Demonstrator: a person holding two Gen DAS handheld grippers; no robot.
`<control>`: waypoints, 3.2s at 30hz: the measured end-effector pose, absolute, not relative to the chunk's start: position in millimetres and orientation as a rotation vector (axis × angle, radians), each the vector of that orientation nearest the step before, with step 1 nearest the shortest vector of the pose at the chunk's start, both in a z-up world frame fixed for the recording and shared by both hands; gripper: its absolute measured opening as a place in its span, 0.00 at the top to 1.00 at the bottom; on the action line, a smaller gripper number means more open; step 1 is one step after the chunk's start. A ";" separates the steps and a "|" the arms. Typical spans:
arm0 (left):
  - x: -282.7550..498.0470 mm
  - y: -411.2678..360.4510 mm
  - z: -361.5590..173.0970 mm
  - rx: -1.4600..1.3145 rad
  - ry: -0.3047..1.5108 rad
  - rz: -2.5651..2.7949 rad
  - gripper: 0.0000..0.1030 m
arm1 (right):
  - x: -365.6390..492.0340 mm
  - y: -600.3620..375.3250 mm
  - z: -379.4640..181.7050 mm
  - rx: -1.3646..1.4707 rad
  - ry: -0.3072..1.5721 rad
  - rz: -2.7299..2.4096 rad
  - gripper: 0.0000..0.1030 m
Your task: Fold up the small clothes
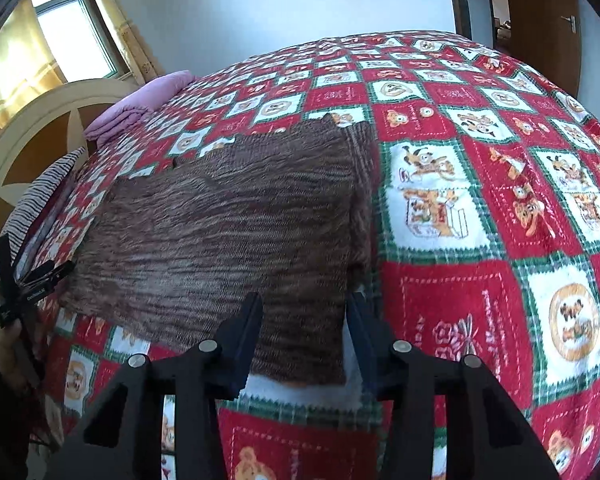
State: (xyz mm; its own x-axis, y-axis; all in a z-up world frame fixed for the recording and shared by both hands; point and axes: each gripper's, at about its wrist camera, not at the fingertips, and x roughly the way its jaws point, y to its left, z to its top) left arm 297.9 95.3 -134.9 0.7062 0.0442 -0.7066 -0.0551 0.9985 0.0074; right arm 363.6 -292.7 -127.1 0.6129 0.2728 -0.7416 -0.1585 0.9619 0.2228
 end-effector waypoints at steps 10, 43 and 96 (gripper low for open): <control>296.0 96.5 -142.5 -0.077 0.795 -0.036 0.32 | 357.1 -298.2 -133.4 0.155 0.892 0.272 0.94; 271.9 82.9 -147.4 -0.101 0.800 -0.167 0.95 | 340.5 -305.6 -152.8 0.180 0.839 0.286 0.94; 354.8 127.8 -126.6 -0.153 0.833 -0.075 0.01 | 339.6 -59.8 -119.9 -0.373 0.802 0.528 0.38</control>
